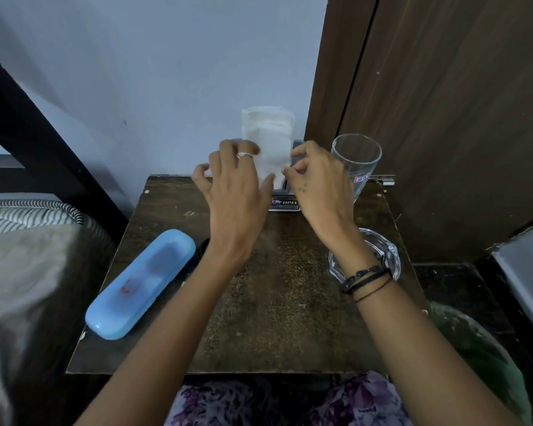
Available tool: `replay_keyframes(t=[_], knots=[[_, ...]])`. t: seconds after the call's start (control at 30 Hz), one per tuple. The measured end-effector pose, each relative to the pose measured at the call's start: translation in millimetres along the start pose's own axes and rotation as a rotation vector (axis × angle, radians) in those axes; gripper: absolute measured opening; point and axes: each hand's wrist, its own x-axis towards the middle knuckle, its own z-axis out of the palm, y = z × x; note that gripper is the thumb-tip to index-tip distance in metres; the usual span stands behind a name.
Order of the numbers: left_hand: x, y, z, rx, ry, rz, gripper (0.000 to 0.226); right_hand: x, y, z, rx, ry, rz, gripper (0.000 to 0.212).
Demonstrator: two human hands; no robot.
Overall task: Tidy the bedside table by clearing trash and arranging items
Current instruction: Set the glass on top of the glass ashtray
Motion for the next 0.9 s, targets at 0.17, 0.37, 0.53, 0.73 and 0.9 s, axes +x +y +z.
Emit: replay_keyframes(t=[0.17,0.37,0.53,0.73,0.9], knots=[[-21,42,-7,-0.461,-0.263,-0.035,0.013,-27,6,-33,0.124,-0.030,0.107,0.015],[-27,76,16,-0.733,-0.427,-0.185,0.041,-33,60,-61,0.333,0.160,0.247,0.021],[-17,88,43,-0.850,-0.482,-0.301,0.071,-15,100,-51,0.432,-0.056,0.337,0.076],[1,93,73,-0.861,-0.476,-0.296,0.070,11,121,-36,0.499,-0.303,0.244,0.074],[-2,93,85,-0.843,-0.393,-0.316,0.072,14,127,-26,0.473,-0.253,0.220,0.067]])
